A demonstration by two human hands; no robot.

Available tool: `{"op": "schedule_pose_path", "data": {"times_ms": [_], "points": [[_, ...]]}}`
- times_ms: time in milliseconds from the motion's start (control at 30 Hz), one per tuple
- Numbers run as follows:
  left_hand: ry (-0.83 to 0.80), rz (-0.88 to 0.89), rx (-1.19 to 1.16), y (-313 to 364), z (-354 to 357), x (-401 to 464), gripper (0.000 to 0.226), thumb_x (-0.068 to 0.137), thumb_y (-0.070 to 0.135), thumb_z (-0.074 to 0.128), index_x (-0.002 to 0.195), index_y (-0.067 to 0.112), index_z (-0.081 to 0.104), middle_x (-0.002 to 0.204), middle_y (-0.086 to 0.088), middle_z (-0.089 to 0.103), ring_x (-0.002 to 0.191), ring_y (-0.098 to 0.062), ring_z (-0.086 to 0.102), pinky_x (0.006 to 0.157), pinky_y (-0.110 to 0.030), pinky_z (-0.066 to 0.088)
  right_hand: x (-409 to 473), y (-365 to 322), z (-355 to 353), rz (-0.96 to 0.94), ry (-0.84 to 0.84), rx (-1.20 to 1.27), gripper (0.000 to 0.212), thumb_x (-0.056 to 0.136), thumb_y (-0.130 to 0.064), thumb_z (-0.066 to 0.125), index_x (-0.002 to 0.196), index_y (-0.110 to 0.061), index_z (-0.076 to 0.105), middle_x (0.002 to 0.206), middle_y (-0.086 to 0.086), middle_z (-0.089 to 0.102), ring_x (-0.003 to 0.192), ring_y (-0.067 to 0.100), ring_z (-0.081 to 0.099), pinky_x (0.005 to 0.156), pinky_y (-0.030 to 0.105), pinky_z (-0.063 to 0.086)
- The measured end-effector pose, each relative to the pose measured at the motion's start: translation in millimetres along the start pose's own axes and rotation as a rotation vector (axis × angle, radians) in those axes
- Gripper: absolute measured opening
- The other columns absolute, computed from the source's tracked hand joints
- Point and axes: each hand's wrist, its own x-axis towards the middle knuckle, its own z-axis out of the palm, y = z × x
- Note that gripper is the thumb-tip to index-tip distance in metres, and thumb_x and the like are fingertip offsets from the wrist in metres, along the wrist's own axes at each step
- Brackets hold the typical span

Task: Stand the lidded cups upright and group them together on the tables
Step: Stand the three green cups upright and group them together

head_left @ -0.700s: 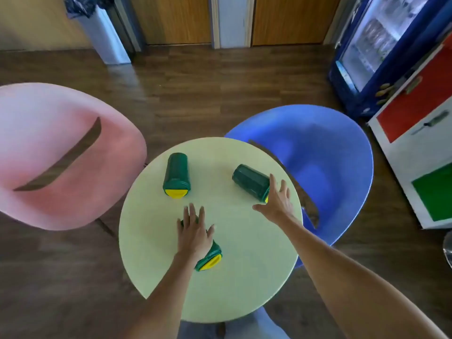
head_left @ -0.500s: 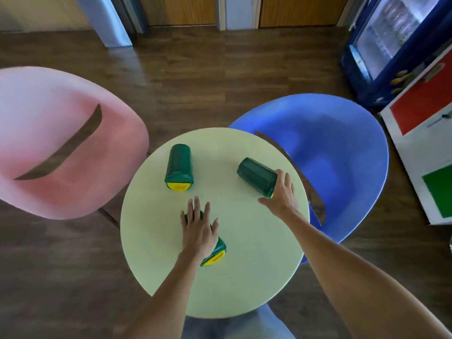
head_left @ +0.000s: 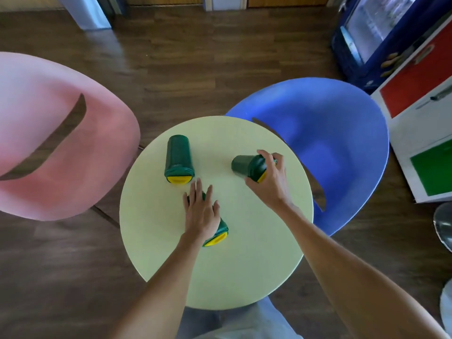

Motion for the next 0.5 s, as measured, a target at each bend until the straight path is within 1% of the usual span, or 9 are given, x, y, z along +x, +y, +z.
{"op": "schedule_pose_path", "data": {"times_ms": [67,167,233,300,400,500], "points": [[-0.007,0.004,-0.006,-1,-1,-1,0.054,0.098,0.037,0.034,0.148,0.019,0.029,0.162,-0.011,0.004,0.149,-0.026,-0.002,0.119,-0.048,0.007,4,-14,1,-0.091,-0.017,-0.082,0.078,0.070,-0.028,0.075,0.139,-0.027,0.038,0.130,0.008,0.038,0.120,0.028,0.038,0.094,0.036,0.045],[-0.013,0.010,-0.012,-2,-4,-2,0.055,0.098,0.038,0.036,0.149,0.018,0.029,0.162,-0.012,0.004,0.149,-0.028,-0.002,0.119,-0.049,0.008,7,-30,5,-0.198,-0.074,-0.282,0.082,0.071,-0.034,0.073,0.143,-0.024,0.036,0.135,0.010,0.038,0.121,0.031,0.039,0.091,0.039,0.047],[-0.030,0.012,-0.008,-2,-6,-2,0.056,0.098,0.040,0.036,0.149,0.017,0.028,0.162,-0.013,0.004,0.149,-0.029,-0.002,0.119,-0.049,0.007,6,-34,8,-0.231,-0.157,-0.366,0.084,0.070,-0.035,0.071,0.145,-0.024,0.035,0.138,0.009,0.037,0.123,0.031,0.038,0.096,0.041,0.047],[-0.066,0.019,0.006,-3,-8,-1,0.057,0.098,0.042,0.036,0.149,0.017,0.027,0.162,-0.013,0.002,0.149,-0.029,-0.003,0.119,-0.050,0.006,4,-33,12,-0.244,-0.226,-0.412,0.085,0.070,-0.037,0.069,0.146,-0.025,0.033,0.140,0.008,0.036,0.124,0.029,0.036,0.100,0.042,0.044],[-0.117,0.034,-0.003,-3,-14,1,0.059,0.096,0.046,0.039,0.147,0.017,0.029,0.162,-0.014,0.002,0.149,-0.030,-0.005,0.119,-0.050,0.005,4,-29,11,-0.247,-0.259,-0.423,0.085,0.071,-0.039,0.067,0.147,-0.027,0.030,0.141,0.007,0.036,0.128,0.028,0.033,0.103,0.041,0.042],[-0.066,0.036,-0.072,-2,-17,-7,0.058,0.095,0.049,0.041,0.143,0.019,0.034,0.161,-0.014,0.008,0.149,-0.029,-0.001,0.119,-0.051,0.009,8,-25,8,-0.281,-0.279,-0.439,0.085,0.073,-0.041,0.067,0.148,-0.029,0.029,0.142,0.006,0.036,0.130,0.028,0.033,0.103,0.041,0.043]]}}
